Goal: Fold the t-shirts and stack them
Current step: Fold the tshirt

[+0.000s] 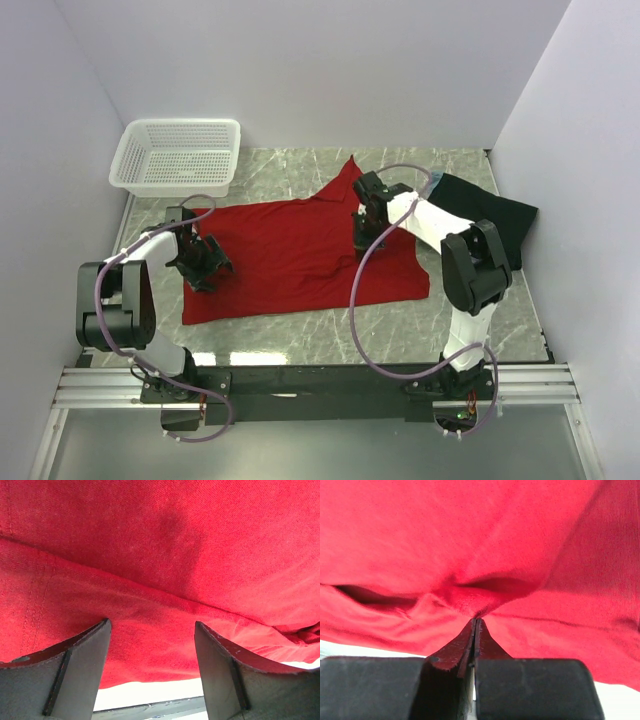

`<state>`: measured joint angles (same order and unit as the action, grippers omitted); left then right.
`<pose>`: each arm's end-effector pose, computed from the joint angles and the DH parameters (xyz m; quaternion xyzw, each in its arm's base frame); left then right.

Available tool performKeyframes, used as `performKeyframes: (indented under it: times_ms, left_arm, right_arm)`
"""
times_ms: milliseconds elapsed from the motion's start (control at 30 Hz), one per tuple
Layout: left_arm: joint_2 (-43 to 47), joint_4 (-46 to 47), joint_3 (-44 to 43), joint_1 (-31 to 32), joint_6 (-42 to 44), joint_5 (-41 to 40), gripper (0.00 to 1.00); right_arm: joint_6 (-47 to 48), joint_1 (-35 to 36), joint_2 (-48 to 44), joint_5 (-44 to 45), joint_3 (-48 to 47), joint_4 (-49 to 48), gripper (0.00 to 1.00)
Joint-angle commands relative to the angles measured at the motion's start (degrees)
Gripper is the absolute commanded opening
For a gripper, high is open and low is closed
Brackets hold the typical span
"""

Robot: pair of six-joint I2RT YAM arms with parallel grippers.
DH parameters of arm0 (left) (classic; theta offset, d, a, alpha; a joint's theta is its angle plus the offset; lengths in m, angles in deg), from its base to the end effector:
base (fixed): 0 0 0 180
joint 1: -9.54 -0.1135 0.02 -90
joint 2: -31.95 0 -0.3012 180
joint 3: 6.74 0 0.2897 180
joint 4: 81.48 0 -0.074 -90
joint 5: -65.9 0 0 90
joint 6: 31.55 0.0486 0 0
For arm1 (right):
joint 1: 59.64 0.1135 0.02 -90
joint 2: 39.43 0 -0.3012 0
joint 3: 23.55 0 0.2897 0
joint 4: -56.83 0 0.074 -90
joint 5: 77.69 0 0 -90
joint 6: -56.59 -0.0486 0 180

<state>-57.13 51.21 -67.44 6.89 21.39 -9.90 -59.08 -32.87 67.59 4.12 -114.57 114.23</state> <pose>0.3002 0.0020 0.1596 -0.3199 0.9313 -0.1537 0.0818 0.3732 0.1960 0.2046 -0.0198 0.9869 0.1270 0.0980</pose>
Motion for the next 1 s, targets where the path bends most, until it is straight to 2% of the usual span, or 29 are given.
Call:
performKeyframes:
  times_ms: [0,367,633,967]
  left_arm:
    - [-1.54,0.64,-0.47,-0.07,1.90,-0.48,0.74]
    - [-3.82,0.46,-0.73,-0.42,2.60,-0.75,0.74]
    - [-5.49,1.43,-0.56,-0.42,2.08,-0.05,0.74]
    - [-7.07,1.69,-0.55,-0.42,1.55,0.48,0.74]
  right_arm:
    - [0.53,0.48,3.10,0.72,-4.68,1.22,0.00]
    - [1.85,0.92,9.69,-2.01,-15.49,3.32,0.00]
    - [2.38,0.92,10.13,-4.46,-16.99,2.63,0.00]
    - [4.14,1.62,17.51,-8.86,-29.37,5.34,0.00]
